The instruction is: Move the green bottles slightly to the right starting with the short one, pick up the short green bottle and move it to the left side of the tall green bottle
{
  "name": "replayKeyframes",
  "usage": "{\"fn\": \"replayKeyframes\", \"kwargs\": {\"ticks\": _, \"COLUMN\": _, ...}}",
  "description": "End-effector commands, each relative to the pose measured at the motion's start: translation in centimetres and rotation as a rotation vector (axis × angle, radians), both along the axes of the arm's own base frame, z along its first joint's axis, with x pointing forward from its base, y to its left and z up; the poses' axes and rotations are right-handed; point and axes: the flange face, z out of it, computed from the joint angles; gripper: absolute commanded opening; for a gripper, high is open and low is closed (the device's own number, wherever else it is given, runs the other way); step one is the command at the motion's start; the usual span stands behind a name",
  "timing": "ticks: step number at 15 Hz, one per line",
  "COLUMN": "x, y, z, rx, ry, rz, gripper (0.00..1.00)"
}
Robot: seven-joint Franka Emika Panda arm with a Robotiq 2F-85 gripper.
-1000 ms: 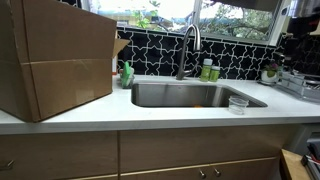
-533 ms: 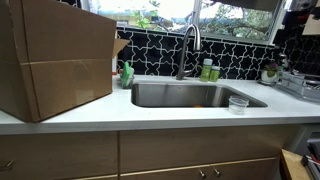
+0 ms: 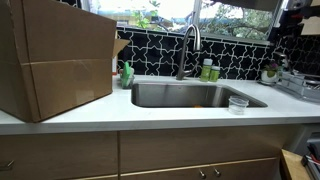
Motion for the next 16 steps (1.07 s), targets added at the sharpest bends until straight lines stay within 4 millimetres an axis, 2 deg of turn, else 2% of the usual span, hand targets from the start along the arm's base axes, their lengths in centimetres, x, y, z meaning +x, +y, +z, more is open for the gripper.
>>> {"fn": "replayKeyframes", "kwargs": {"ticks": 1, "x": 3.7, "y": -7.5, "z": 0.5, "rx": -0.002, "ry": -0.072, "rz": -0.184, "gripper": 1.0}}
{"fn": "replayKeyframes", "kwargs": {"ticks": 4, "x": 7.7, "y": -11.7, "z": 0.4, "rx": 0.006, "ry": -0.179, "rz": -0.308, "gripper": 1.0}}
{"fn": "replayKeyframes", "kwargs": {"ticks": 7, "x": 11.9, "y": -14.1, "z": 0.3, "rx": 0.019, "ry": -0.293, "rz": -0.428, "gripper": 1.0}}
{"fn": "replayKeyframes", "kwargs": {"ticks": 8, "x": 9.5, "y": -12.1, "z": 0.4, "rx": 0.012, "ry": -0.247, "rz": -0.349, "gripper": 1.0}}
{"fn": "replayKeyframes", "kwargs": {"ticks": 9, "x": 10.9, "y": -12.8, "z": 0.2, "rx": 0.011, "ry": -0.262, "rz": -0.376, "gripper": 1.0}}
{"fn": "replayKeyframes", "kwargs": {"ticks": 11, "x": 12.3, "y": -13.4, "z": -0.2, "rx": 0.006, "ry": -0.268, "rz": -0.399, "gripper": 1.0}}
{"fn": "replayKeyframes", "kwargs": {"ticks": 15, "x": 12.3, "y": -13.8, "z": 0.3, "rx": -0.001, "ry": -0.279, "rz": -0.409, "gripper": 1.0}}
{"fn": "replayKeyframes", "kwargs": {"ticks": 16, "x": 12.6, "y": -14.7, "z": 0.0, "rx": 0.003, "ry": -0.279, "rz": -0.432, "gripper": 1.0}}
